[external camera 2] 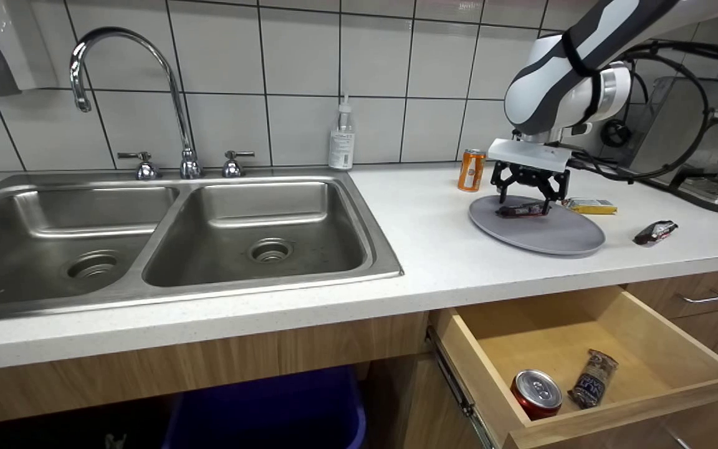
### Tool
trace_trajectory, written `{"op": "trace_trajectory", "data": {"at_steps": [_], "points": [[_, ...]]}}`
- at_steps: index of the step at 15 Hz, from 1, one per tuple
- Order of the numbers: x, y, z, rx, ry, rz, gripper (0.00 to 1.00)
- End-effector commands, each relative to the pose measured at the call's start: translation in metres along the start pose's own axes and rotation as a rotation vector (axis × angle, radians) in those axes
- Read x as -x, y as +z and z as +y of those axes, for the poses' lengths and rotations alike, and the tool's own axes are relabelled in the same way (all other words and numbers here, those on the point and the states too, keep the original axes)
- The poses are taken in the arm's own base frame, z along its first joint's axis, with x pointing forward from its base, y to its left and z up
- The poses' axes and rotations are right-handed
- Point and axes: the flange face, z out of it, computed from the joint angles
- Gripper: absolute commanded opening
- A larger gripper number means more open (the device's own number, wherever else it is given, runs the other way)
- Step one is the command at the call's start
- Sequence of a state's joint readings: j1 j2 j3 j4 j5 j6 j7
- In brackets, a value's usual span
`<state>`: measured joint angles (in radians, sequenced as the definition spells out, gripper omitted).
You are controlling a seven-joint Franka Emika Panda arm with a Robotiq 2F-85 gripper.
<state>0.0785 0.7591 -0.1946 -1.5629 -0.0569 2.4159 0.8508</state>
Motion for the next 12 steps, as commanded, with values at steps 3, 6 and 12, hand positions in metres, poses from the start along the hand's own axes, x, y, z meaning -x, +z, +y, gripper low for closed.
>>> {"op": "trace_trajectory", "data": {"at_steps": [3,6,12], "points": [[-0.0074,0.0040,-0.0004,0.025,0.031,-0.025,1.00],[-0.0088,0.0045,0.0026,0.030,0.039,-0.030,0.75],[-0.0077,0.0024,0.0053,0.034,0.037,-0.028,0.35]]}}
